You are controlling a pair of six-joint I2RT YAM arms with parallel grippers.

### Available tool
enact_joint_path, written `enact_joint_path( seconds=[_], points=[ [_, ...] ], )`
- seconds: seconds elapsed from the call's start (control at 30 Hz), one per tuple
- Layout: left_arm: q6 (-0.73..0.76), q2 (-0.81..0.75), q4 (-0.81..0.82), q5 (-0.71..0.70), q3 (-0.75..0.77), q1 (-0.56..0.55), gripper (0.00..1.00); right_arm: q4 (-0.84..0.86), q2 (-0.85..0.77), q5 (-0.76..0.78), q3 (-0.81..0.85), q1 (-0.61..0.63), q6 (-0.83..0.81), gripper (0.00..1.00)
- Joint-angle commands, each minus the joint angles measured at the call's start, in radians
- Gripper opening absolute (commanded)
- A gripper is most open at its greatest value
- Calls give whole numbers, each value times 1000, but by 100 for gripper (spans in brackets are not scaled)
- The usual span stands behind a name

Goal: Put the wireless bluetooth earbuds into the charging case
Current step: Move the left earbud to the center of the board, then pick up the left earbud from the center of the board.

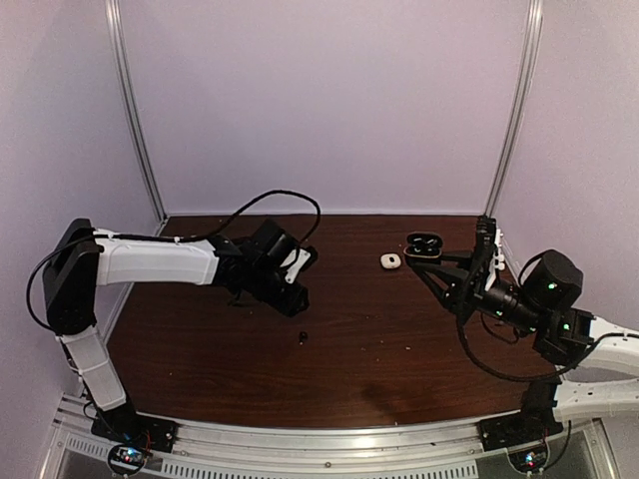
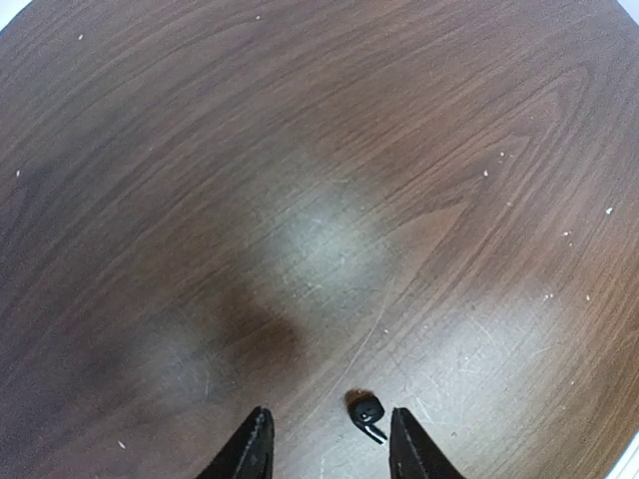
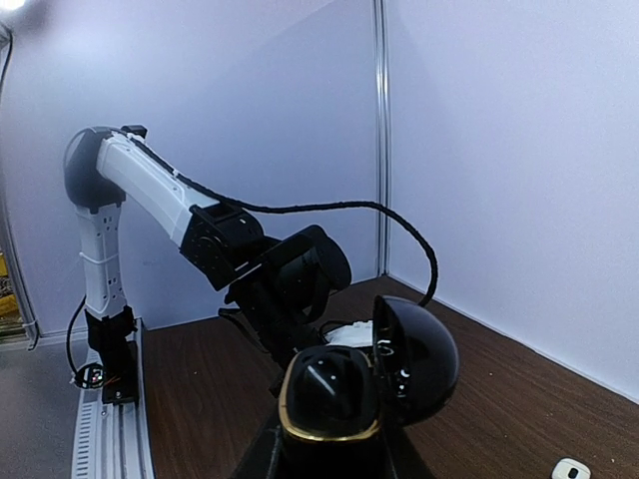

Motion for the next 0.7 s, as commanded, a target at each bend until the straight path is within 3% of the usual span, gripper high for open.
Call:
enact_joint_path(
  seconds=[0.0, 0.67],
  points=[
    [-244, 20, -44, -159, -10, -74, 42, 2, -11, 19, 17, -7, 7, 0],
    [-214, 168, -123, -195, -2, -143, 41, 5, -2, 23, 20, -7, 9, 0]
  ],
)
